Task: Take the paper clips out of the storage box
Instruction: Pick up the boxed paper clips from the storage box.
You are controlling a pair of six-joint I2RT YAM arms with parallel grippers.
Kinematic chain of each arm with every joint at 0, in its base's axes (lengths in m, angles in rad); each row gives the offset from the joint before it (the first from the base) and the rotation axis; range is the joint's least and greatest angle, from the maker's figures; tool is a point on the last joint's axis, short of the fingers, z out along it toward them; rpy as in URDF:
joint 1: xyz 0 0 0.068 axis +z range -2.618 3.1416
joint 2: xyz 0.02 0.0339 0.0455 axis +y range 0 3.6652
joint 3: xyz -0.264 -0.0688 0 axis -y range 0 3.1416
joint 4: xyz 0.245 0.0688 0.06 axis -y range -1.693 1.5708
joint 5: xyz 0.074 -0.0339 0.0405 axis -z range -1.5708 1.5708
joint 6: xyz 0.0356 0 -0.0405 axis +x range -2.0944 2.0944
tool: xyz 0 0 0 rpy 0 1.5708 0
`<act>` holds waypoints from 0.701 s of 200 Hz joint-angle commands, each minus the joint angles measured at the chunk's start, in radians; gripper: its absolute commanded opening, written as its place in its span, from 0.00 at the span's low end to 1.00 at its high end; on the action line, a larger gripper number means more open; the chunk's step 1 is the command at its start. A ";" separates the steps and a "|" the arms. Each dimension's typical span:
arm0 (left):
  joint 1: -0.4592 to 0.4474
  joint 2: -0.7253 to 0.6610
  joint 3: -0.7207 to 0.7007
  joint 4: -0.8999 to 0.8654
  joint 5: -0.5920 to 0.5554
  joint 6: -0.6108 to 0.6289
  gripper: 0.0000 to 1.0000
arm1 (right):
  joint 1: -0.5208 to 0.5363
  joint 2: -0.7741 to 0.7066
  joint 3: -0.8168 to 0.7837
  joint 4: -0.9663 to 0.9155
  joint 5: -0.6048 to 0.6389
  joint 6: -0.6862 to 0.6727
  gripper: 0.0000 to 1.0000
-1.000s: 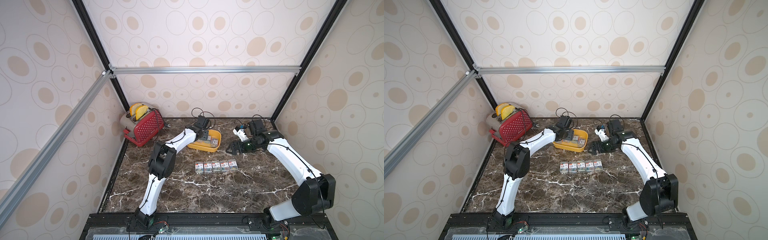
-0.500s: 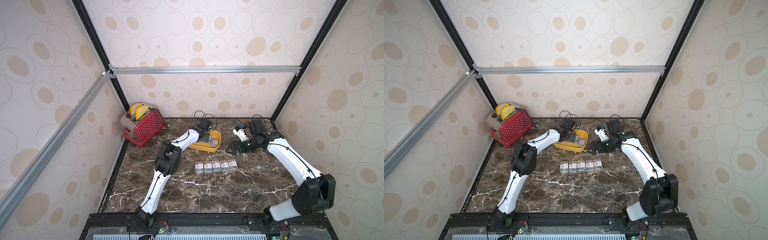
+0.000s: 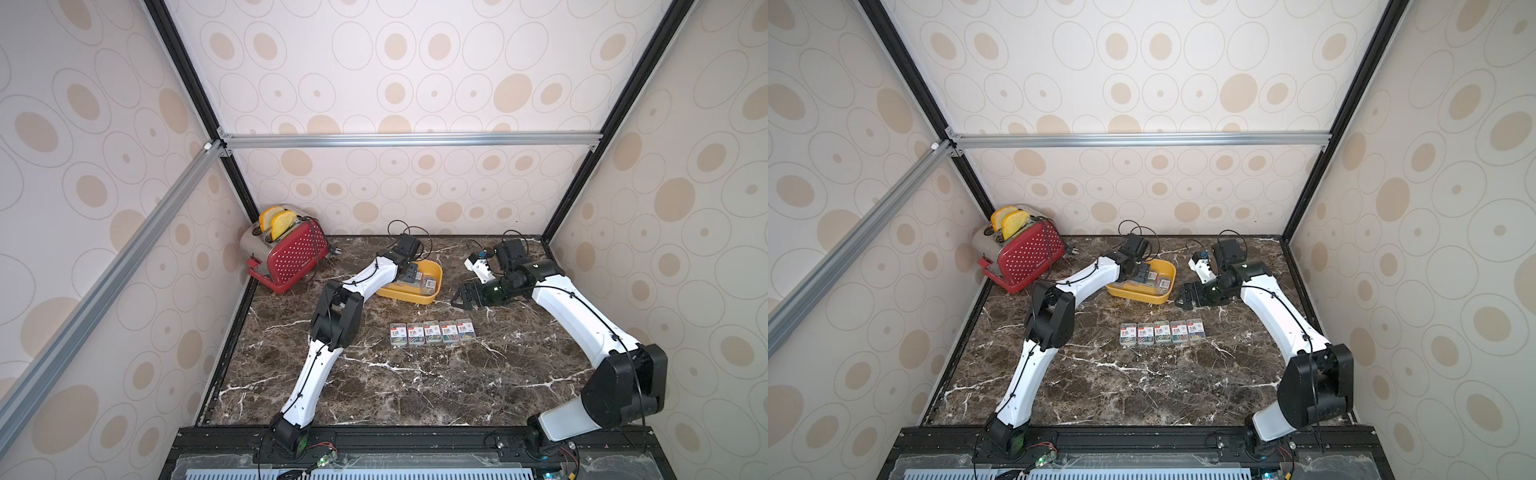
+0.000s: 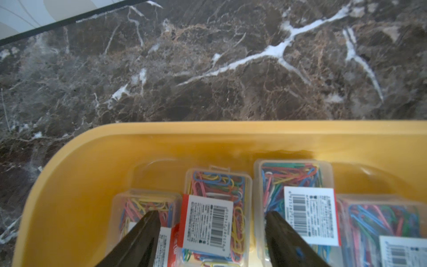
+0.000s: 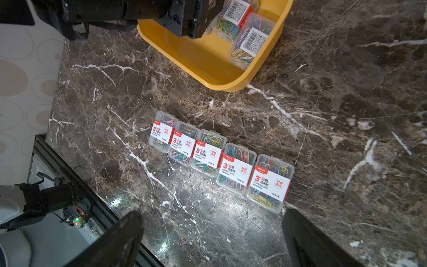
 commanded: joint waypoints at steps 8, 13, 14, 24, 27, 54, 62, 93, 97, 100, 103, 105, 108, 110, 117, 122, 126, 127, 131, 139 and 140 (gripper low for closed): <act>0.013 0.047 0.015 -0.065 0.034 0.020 0.69 | 0.002 0.013 0.018 -0.005 -0.013 -0.010 1.00; 0.013 0.047 0.015 -0.065 0.040 0.020 0.68 | 0.001 0.013 0.019 -0.007 -0.014 -0.010 1.00; 0.013 0.048 0.014 -0.065 0.041 0.020 0.68 | 0.001 0.013 0.019 -0.007 -0.015 -0.010 1.00; 0.012 0.055 0.016 -0.103 0.045 0.017 0.67 | 0.002 0.012 0.019 -0.005 -0.015 -0.010 1.00; 0.013 0.057 0.018 -0.107 0.044 0.017 0.67 | 0.002 0.013 0.019 -0.007 -0.015 -0.010 1.00; 0.012 0.065 0.018 -0.159 0.019 0.008 0.69 | 0.001 0.012 0.017 -0.007 -0.014 -0.009 1.00; 0.012 0.056 0.003 -0.167 0.001 0.001 0.71 | 0.002 0.011 0.017 -0.007 -0.013 -0.009 1.00; 0.020 0.000 -0.077 -0.149 -0.019 -0.010 0.74 | 0.002 0.008 0.014 -0.007 -0.015 -0.006 1.00; 0.020 -0.006 -0.083 -0.145 -0.020 -0.008 0.73 | 0.002 0.007 0.014 -0.005 -0.015 -0.006 1.00; 0.022 -0.008 -0.087 -0.145 -0.018 -0.008 0.73 | 0.002 0.008 0.014 -0.005 -0.015 -0.008 1.00; 0.023 -0.010 -0.088 -0.143 -0.017 -0.007 0.72 | 0.002 0.007 0.013 -0.005 -0.015 -0.007 1.00; 0.023 -0.010 -0.088 -0.143 -0.015 -0.006 0.72 | 0.002 0.007 0.013 -0.005 -0.015 -0.006 1.00; 0.023 -0.010 -0.088 -0.142 -0.012 -0.005 0.71 | 0.002 0.007 0.011 -0.005 -0.015 -0.006 1.00; 0.024 -0.009 -0.086 -0.143 -0.009 -0.004 0.71 | 0.002 0.007 0.010 -0.005 -0.015 -0.005 1.00; 0.024 -0.001 -0.076 -0.153 -0.008 -0.003 0.68 | 0.002 0.006 0.011 -0.005 -0.015 -0.005 1.00; 0.026 0.006 -0.065 -0.163 -0.008 -0.003 0.67 | 0.002 0.005 0.009 -0.005 -0.015 -0.004 1.00; 0.028 0.009 -0.057 -0.173 -0.007 -0.004 0.65 | 0.001 0.004 0.010 -0.005 -0.014 -0.003 1.00; 0.027 0.010 -0.055 -0.174 -0.006 -0.004 0.65 | 0.002 0.004 0.010 -0.005 -0.014 -0.003 1.00; 0.026 0.017 -0.051 -0.180 -0.002 -0.006 0.63 | 0.001 0.004 0.008 -0.005 -0.015 -0.003 1.00; 0.028 0.025 -0.041 -0.187 0.013 -0.007 0.61 | 0.002 0.000 0.005 -0.004 -0.015 -0.003 1.00; 0.028 0.025 -0.040 -0.188 0.016 -0.006 0.61 | 0.002 0.000 0.004 -0.004 -0.014 -0.002 1.00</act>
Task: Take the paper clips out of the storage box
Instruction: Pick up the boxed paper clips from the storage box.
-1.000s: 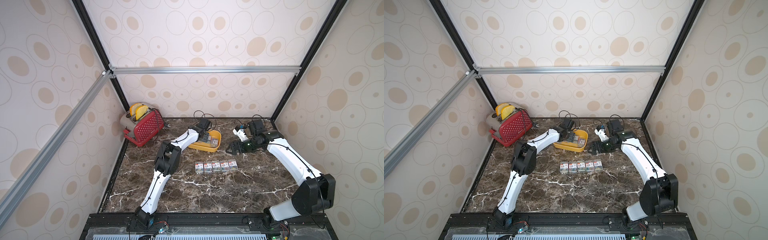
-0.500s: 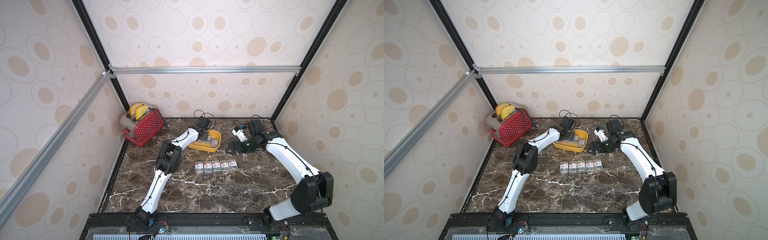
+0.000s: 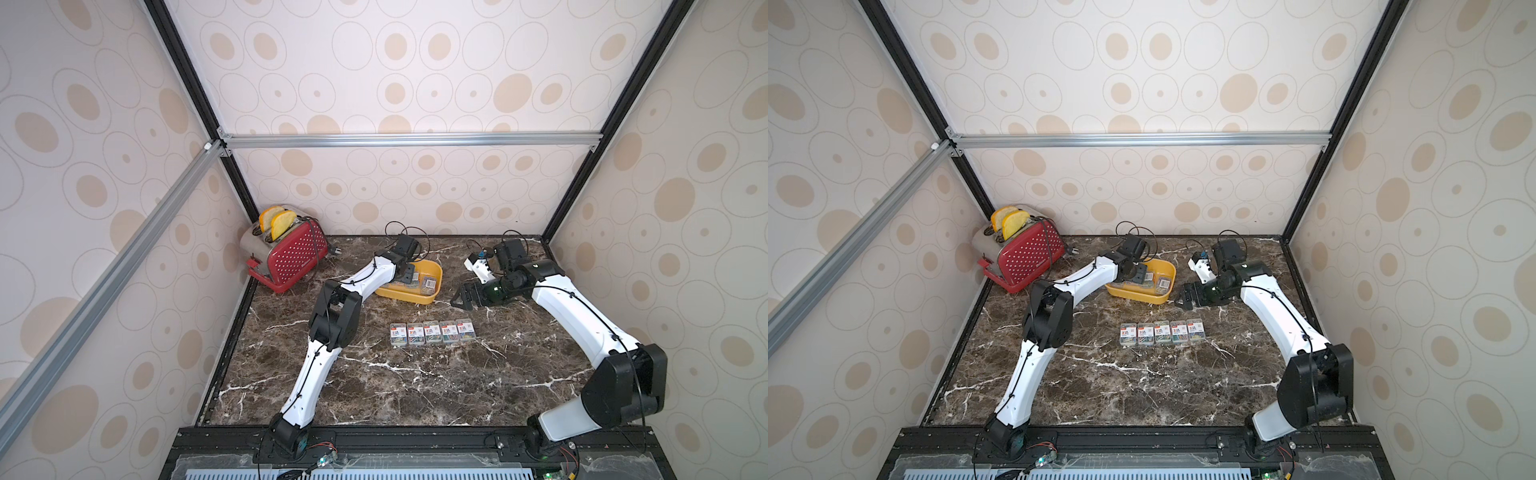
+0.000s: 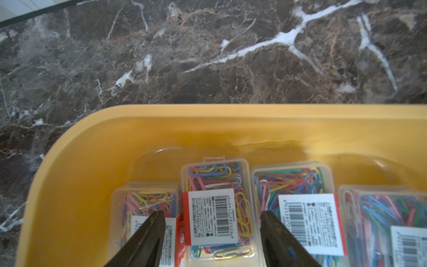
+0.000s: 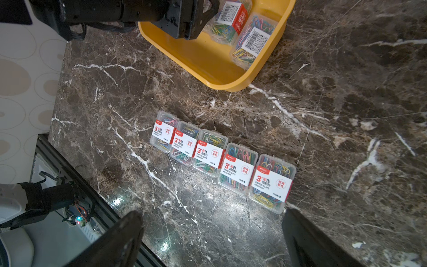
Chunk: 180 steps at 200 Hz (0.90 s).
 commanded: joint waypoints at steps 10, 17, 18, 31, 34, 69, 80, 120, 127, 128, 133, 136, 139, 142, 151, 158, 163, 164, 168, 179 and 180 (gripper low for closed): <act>0.018 0.060 0.007 -0.160 0.032 0.014 0.60 | 0.001 -0.004 -0.001 -0.003 -0.006 0.000 1.00; 0.018 0.065 0.011 -0.164 0.043 0.014 0.59 | 0.001 -0.006 -0.005 -0.001 -0.009 0.001 1.00; 0.018 0.065 0.012 -0.165 0.044 0.012 0.59 | 0.001 -0.006 -0.005 -0.001 -0.009 0.001 1.00; 0.018 0.065 0.005 -0.166 0.062 0.007 0.55 | 0.002 -0.010 -0.011 -0.001 -0.009 0.002 1.00; 0.017 0.065 0.001 -0.165 0.067 0.006 0.54 | 0.003 -0.011 -0.012 -0.001 -0.009 0.003 1.00; 0.015 0.045 -0.031 -0.154 0.083 0.000 0.47 | 0.002 -0.012 -0.013 0.001 -0.009 0.001 1.00; 0.015 0.051 -0.030 -0.152 0.086 0.001 0.48 | 0.002 -0.008 -0.010 0.000 -0.012 0.001 1.00; 0.015 0.090 0.031 -0.177 0.071 0.009 0.75 | 0.001 0.001 0.001 -0.006 -0.015 -0.006 1.00; 0.015 0.097 0.041 -0.180 0.072 0.011 0.75 | 0.001 0.001 0.002 -0.007 -0.017 -0.007 1.00; 0.015 0.098 0.043 -0.180 0.072 0.011 0.75 | 0.001 0.002 0.003 -0.007 -0.017 -0.007 1.00; 0.014 0.103 0.051 -0.182 0.071 0.011 0.75 | 0.002 0.002 0.005 -0.007 -0.017 -0.009 1.00; 0.015 0.106 0.054 -0.184 0.072 0.011 0.75 | 0.004 0.004 0.004 -0.007 -0.017 -0.009 1.00; 0.015 0.110 0.061 -0.186 0.072 0.011 0.75 | 0.003 0.003 0.005 -0.007 -0.018 -0.008 1.00; 0.014 0.112 0.063 -0.188 0.072 0.012 0.75 | 0.002 0.004 0.004 -0.006 -0.018 -0.009 1.00; 0.015 0.121 0.074 -0.192 0.071 0.013 0.74 | 0.003 0.006 0.005 -0.004 -0.019 -0.009 1.00; 0.015 0.127 0.081 -0.194 0.071 0.015 0.73 | 0.002 0.007 0.006 -0.004 -0.018 -0.008 1.00; 0.015 0.130 0.085 -0.194 0.072 0.015 0.72 | 0.002 0.009 0.006 -0.004 -0.020 -0.008 1.00; 0.015 0.131 0.084 -0.193 0.072 0.015 0.72 | 0.002 0.008 0.007 -0.004 -0.020 -0.009 1.00; 0.015 0.134 0.087 -0.194 0.071 0.016 0.72 | 0.003 0.008 0.005 -0.003 -0.020 -0.009 1.00; 0.015 0.145 0.097 -0.193 0.073 0.019 0.71 | 0.002 0.010 0.005 0.000 -0.020 -0.009 1.00; 0.015 0.146 0.097 -0.193 0.073 0.019 0.71 | 0.001 0.010 0.004 0.000 -0.020 -0.008 1.00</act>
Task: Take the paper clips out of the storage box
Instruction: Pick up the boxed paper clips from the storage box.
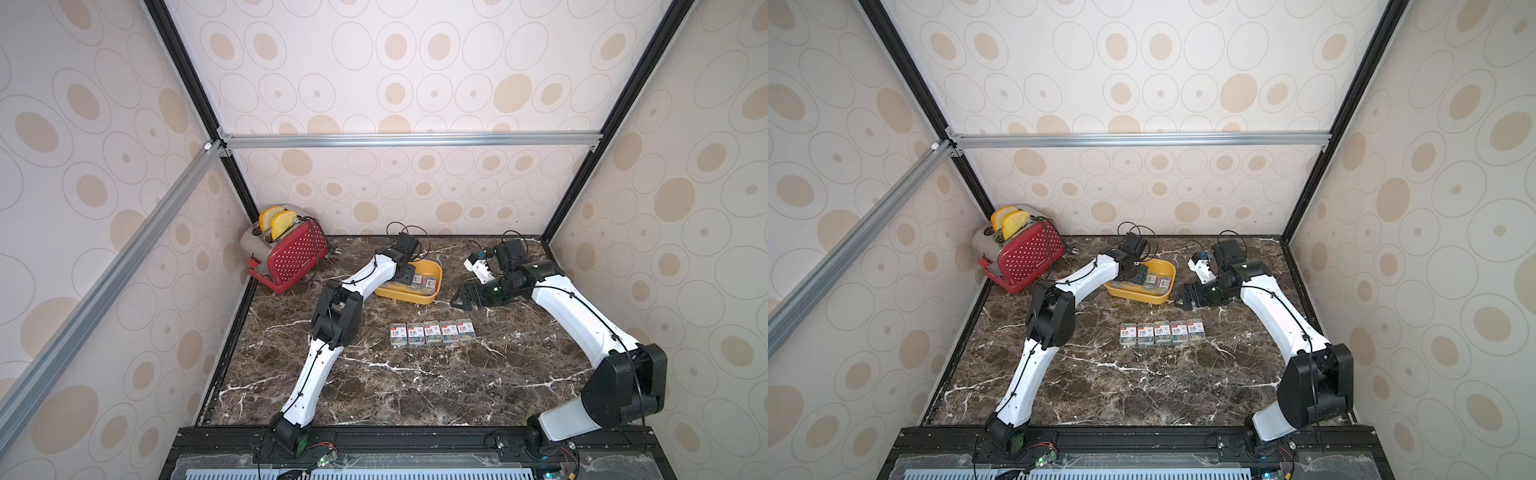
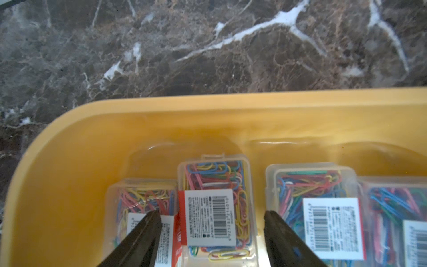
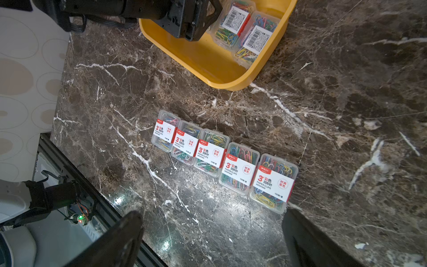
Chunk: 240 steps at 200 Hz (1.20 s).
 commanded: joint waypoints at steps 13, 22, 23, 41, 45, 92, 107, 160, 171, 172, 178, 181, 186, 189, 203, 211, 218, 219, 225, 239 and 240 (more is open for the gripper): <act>0.010 0.111 0.016 -0.107 0.034 0.003 0.71 | 0.002 0.012 0.005 0.001 -0.016 -0.008 1.00; 0.011 0.120 0.026 -0.110 0.031 0.005 0.72 | 0.003 0.014 0.006 0.002 -0.015 -0.008 1.00; 0.010 0.121 0.026 -0.110 0.031 0.004 0.73 | 0.004 0.014 0.006 0.003 -0.015 -0.009 1.00; 0.011 0.128 0.035 -0.108 0.024 0.009 0.77 | 0.001 0.018 0.009 0.006 -0.018 -0.007 1.00; 0.011 0.127 0.034 -0.105 0.021 0.009 0.78 | 0.001 0.018 0.010 0.006 -0.018 -0.006 1.00; 0.011 0.101 -0.011 -0.035 0.006 0.019 0.72 | 0.002 0.020 0.010 0.016 -0.023 0.000 1.00; 0.010 0.102 -0.010 -0.023 0.015 0.017 0.69 | 0.003 0.022 0.010 0.016 -0.025 0.000 1.00; 0.007 0.126 0.019 -0.069 0.012 -0.003 0.59 | 0.004 0.027 0.020 0.020 -0.031 0.003 1.00; 0.008 0.139 0.032 -0.095 0.008 -0.014 0.60 | 0.003 0.026 0.020 0.022 -0.032 0.004 1.00; 0.008 0.141 0.034 -0.096 0.009 -0.014 0.60 | 0.003 0.026 0.020 0.021 -0.032 0.004 1.00; 0.010 0.147 0.039 -0.104 0.017 -0.017 0.56 | 0.003 0.026 0.020 0.020 -0.034 0.004 1.00; 0.009 0.148 0.041 -0.108 0.019 -0.016 0.55 | 0.003 0.026 0.020 0.019 -0.034 0.004 1.00; 0.007 0.147 0.040 -0.109 0.023 -0.015 0.56 | 0.003 0.027 0.020 0.020 -0.034 0.004 1.00; 0.009 0.145 0.037 -0.109 0.024 -0.015 0.57 | 0.004 0.026 0.019 0.020 -0.034 0.004 1.00; 0.008 0.141 0.036 -0.115 0.027 -0.018 0.64 | 0.003 0.025 0.016 0.021 -0.035 0.004 1.00; 0.009 0.140 0.035 -0.121 0.031 -0.022 0.67 | 0.004 0.025 0.016 0.020 -0.037 0.004 1.00; 0.007 0.138 0.035 -0.123 0.037 -0.023 0.69 | 0.005 0.025 0.016 0.020 -0.037 0.006 1.00; 0.008 0.138 0.035 -0.124 0.039 -0.024 0.69 | 0.004 0.025 0.016 0.020 -0.038 0.005 1.00; 0.008 0.136 0.032 -0.127 0.044 -0.024 0.69 | 0.004 0.024 0.016 0.020 -0.037 0.005 1.00; 0.008 0.128 0.013 -0.128 0.052 -0.031 0.67 | 0.006 0.024 0.016 0.020 -0.037 0.005 1.00; 0.007 0.127 0.011 -0.126 0.051 -0.032 0.67 | 0.005 0.023 0.016 0.020 -0.036 0.005 1.00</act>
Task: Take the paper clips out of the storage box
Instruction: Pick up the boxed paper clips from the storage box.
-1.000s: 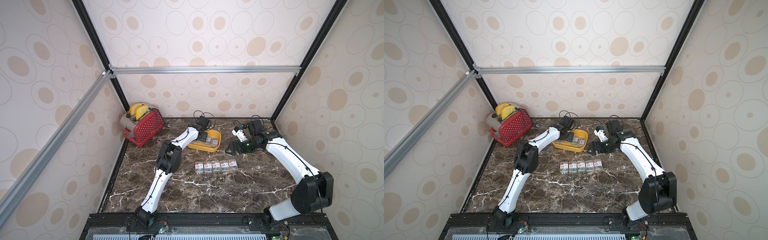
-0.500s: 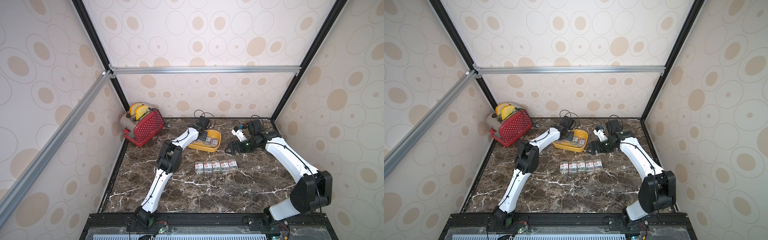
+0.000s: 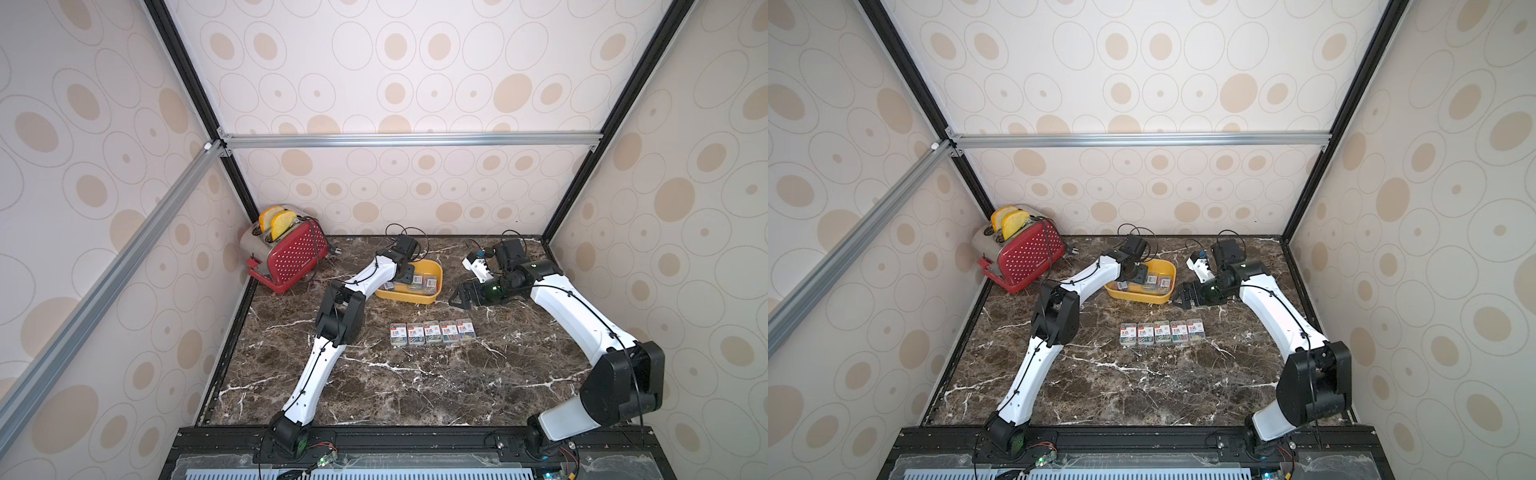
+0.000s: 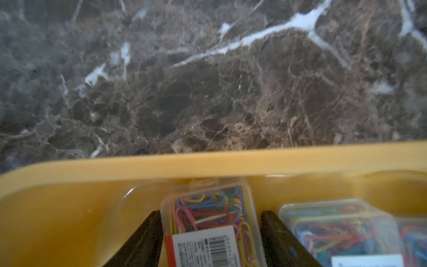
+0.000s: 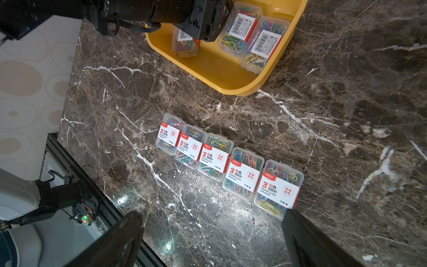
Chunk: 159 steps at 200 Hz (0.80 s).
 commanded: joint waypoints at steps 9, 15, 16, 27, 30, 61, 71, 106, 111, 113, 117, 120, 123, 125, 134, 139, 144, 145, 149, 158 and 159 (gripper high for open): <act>-0.001 0.044 -0.067 -0.137 0.034 -0.015 0.64 | 0.005 0.010 0.015 -0.003 -0.010 0.004 1.00; -0.001 0.040 -0.075 -0.131 0.035 -0.015 0.62 | 0.004 0.007 0.013 -0.001 -0.010 0.005 1.00; -0.001 0.039 -0.076 -0.129 0.034 -0.015 0.61 | 0.005 0.008 0.013 -0.002 -0.010 0.006 1.00; -0.002 0.037 -0.079 -0.128 0.032 -0.015 0.57 | 0.006 0.007 0.012 0.001 -0.011 0.006 1.00; -0.002 0.037 -0.078 -0.127 0.031 -0.015 0.55 | 0.005 0.007 0.014 0.001 -0.012 0.007 1.00; 0.000 0.006 -0.098 -0.091 0.031 -0.012 0.39 | 0.005 0.005 0.015 0.004 -0.011 0.008 1.00; -0.001 -0.010 -0.099 -0.086 0.030 -0.011 0.38 | 0.006 0.006 0.016 0.004 -0.013 0.008 1.00; -0.001 -0.099 -0.100 -0.069 0.047 0.009 0.38 | 0.006 0.003 0.031 0.007 -0.010 0.003 1.00; 0.001 -0.115 -0.099 -0.067 0.054 0.013 0.38 | 0.007 0.002 0.034 0.008 -0.009 0.002 1.00; 0.001 -0.121 -0.098 -0.066 0.059 0.014 0.38 | 0.007 0.002 0.035 0.008 -0.008 0.002 1.00; 0.001 -0.133 -0.095 -0.067 0.066 0.018 0.38 | 0.007 0.000 0.037 0.010 -0.007 0.002 1.00; 0.001 -0.141 -0.092 -0.068 0.073 0.020 0.38 | 0.006 -0.002 0.040 0.010 -0.006 0.002 1.00; 0.001 -0.149 -0.088 -0.070 0.078 0.021 0.38 | 0.007 -0.001 0.041 0.011 -0.009 0.000 1.00; 0.000 -0.153 -0.086 -0.071 0.082 0.021 0.38 | 0.007 -0.003 0.042 0.012 -0.009 0.000 1.00; 0.001 -0.180 -0.077 -0.078 0.102 0.027 0.38 | 0.006 -0.007 0.049 0.012 -0.010 -0.001 1.00; 0.000 -0.195 -0.076 -0.078 0.110 0.029 0.39 | 0.007 -0.008 0.052 0.013 -0.009 -0.002 1.00; 0.001 -0.212 -0.077 -0.078 0.122 0.029 0.39 | 0.007 -0.012 0.056 0.014 -0.011 -0.001 1.00; 0.001 -0.215 -0.078 -0.078 0.125 0.029 0.39 | 0.007 -0.012 0.056 0.015 -0.011 -0.001 1.00; 0.002 -0.227 -0.080 -0.078 0.137 0.029 0.39 | 0.007 -0.013 0.058 0.016 -0.013 0.000 1.00; 0.003 -0.254 -0.082 -0.079 0.163 0.026 0.39 | 0.007 -0.017 0.063 0.020 -0.014 0.001 1.00; 0.004 -0.256 -0.082 -0.080 0.166 0.025 0.39 | 0.006 -0.018 0.063 0.020 -0.014 0.001 1.00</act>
